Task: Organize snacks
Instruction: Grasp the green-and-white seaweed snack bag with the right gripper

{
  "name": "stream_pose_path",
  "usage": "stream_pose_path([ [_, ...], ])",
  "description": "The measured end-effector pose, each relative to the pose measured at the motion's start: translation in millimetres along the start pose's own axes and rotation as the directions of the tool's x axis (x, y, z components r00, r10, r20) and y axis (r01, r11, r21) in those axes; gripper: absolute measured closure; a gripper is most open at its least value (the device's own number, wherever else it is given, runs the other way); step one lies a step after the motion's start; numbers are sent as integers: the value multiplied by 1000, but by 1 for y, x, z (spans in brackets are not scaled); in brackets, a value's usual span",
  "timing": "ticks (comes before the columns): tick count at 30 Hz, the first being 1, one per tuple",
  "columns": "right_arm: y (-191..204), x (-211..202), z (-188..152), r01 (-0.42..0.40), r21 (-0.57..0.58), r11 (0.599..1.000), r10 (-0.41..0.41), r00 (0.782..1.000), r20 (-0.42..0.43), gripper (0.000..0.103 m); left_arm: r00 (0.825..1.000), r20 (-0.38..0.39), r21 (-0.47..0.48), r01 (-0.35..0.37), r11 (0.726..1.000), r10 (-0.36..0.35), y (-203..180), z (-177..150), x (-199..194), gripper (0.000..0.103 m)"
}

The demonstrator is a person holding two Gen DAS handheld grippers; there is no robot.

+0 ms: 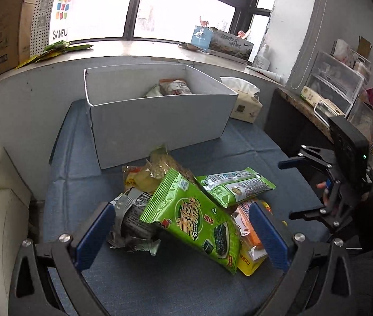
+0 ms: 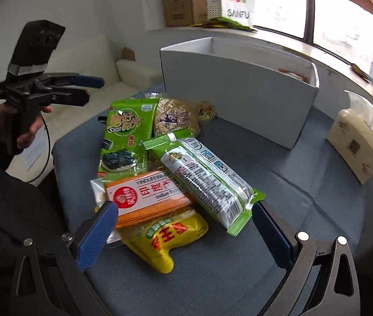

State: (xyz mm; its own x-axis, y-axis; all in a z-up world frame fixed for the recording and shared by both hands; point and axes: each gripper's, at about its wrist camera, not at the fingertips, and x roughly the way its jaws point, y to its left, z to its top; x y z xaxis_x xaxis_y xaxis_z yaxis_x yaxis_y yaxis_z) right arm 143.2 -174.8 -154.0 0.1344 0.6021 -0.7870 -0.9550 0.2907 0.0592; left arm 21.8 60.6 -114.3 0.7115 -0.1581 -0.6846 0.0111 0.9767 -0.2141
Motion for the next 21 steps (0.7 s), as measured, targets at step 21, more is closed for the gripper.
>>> stream_pose_path([
  [21,-62,96,56,-364,-36,931,342,900,-269,17,995,-101,-36,-6,999,2,12,-22,10,0],
])
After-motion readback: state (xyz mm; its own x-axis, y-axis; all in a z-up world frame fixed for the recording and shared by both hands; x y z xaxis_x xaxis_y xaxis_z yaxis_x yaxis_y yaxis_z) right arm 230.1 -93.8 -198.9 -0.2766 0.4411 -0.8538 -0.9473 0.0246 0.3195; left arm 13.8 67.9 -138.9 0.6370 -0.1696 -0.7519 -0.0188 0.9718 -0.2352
